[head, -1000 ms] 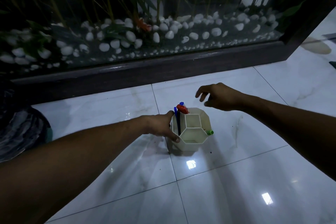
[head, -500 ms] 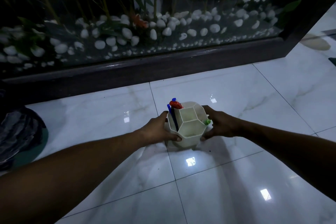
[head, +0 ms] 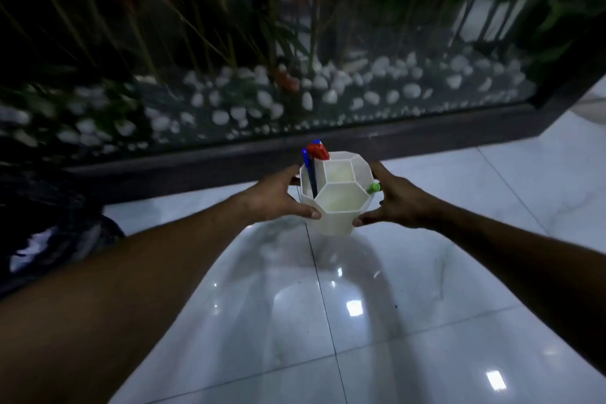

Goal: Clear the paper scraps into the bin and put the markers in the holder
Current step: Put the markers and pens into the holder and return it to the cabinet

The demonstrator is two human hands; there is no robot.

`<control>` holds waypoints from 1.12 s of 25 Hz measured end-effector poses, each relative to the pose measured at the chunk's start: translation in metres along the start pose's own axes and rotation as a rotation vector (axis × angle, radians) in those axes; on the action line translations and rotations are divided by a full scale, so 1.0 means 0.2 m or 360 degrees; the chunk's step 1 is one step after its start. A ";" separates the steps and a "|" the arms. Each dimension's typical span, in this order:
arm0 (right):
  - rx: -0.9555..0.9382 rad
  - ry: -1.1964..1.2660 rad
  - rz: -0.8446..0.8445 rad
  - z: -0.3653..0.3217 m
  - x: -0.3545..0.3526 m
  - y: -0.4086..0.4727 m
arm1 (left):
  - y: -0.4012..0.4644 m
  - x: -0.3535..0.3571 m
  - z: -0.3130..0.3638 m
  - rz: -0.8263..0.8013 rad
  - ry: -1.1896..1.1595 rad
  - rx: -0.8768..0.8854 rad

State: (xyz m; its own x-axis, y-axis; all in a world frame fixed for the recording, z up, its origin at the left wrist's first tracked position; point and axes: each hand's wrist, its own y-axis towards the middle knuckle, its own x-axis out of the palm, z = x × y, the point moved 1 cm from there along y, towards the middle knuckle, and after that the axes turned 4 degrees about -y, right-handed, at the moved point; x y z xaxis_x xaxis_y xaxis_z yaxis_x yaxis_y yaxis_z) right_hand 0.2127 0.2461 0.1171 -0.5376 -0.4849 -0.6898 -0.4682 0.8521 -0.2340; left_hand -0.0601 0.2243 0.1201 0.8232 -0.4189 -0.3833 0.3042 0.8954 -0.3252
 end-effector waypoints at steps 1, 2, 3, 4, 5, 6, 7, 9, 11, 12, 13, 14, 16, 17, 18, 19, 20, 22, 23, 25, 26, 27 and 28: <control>-0.0009 0.0013 -0.0006 -0.10 -0.05 0.00 | -0.04 -0.07 0.06 0.0018 -0.0050 -0.0006; -0.0006 0.0052 -0.0017 -0.22 -0.11 -0.01 | -0.11 -0.15 0.14 0.0005 -0.0097 -0.0028; 0.0006 0.0106 -0.0027 -0.32 -0.16 -0.03 | -0.17 -0.22 0.21 -0.0023 -0.0135 -0.0051; 0.0021 0.0171 -0.0062 -0.45 -0.22 -0.06 | -0.26 -0.29 0.30 -0.0026 -0.0165 -0.0075; 0.0013 0.0199 -0.0094 -0.59 -0.29 -0.09 | -0.36 -0.38 0.41 -0.0004 -0.0175 -0.0088; -0.0003 0.0213 -0.0103 -0.73 -0.36 -0.14 | -0.46 -0.45 0.51 0.0021 -0.0177 -0.0101; -0.0017 0.0218 -0.0118 -0.87 -0.43 -0.20 | -0.56 -0.52 0.62 0.0034 -0.0186 -0.0116; -0.0005 0.0233 -0.0155 -1.14 -0.59 -0.30 | -0.79 -0.64 0.85 0.0065 -0.0212 -0.0175; -0.0037 0.0193 -0.0203 -1.48 -0.80 -0.43 | -1.05 -0.79 1.16 0.0073 -0.0214 -0.0229; -0.0090 0.0170 -0.0218 -1.64 -0.91 -0.49 | -1.17 -0.86 1.31 0.0088 -0.0213 -0.0240; -0.0139 0.0154 -0.0256 -1.81 -1.04 -0.55 | -1.29 -0.93 1.48 0.0126 -0.0216 -0.0257; -0.0162 0.0149 -0.0299 -1.99 -1.16 -0.61 | -1.43 -1.00 1.63 0.0183 -0.0217 -0.0280; -0.0228 0.0151 -0.0378 -2.36 -1.38 -0.74 | -1.73 -1.14 1.94 0.0270 -0.0249 -0.0295; -0.0272 0.0153 -0.0408 -2.53 -1.48 -0.81 | -1.88 -1.19 2.09 0.0320 -0.0285 -0.0289; -0.0327 0.0160 -0.0426 -2.70 -1.57 -0.88 | -2.03 -1.25 2.25 0.0377 -0.0319 -0.0284; -0.0380 0.0170 -0.0452 -2.86 -1.64 -0.93 | -2.18 -1.30 2.38 0.0429 -0.0363 -0.0271; -0.0436 0.0184 -0.0483 -3.01 -1.70 -0.99 | -2.33 -1.34 2.51 0.0497 -0.0394 -0.0251; -0.0589 0.0205 -0.0526 -3.31 -1.76 -1.05 | -2.63 -1.44 2.72 0.0687 -0.0442 -0.0210; -0.0646 0.0225 -0.0547 -3.42 -1.78 -1.07 | -2.74 -1.47 2.78 0.0784 -0.0463 -0.0191; -0.0800 0.0262 -0.0628 -3.73 -1.77 -1.09 | -3.03 -1.56 2.90 0.1018 -0.0484 -0.0152; -0.0841 0.0274 -0.0642 -3.83 -1.76 -1.09 | -3.11 -1.59 2.93 0.1086 -0.0485 -0.0135; -0.0916 0.0276 -0.0664 -3.97 -1.72 -1.07 | -3.23 -1.63 2.94 0.1186 -0.0491 -0.0119; -0.0991 0.0268 -0.0682 -4.09 -1.68 -1.06 | -3.33 -1.66 2.94 0.1279 -0.0504 -0.0120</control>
State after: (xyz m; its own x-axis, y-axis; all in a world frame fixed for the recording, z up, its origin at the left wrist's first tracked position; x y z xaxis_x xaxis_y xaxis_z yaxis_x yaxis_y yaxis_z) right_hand -0.0816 0.0669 0.9596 -0.2966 -0.8131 -0.5010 -0.9406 0.3394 0.0060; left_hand -0.2536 -0.1448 0.9726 0.8732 0.4084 -0.2662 -0.4503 0.8848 -0.1198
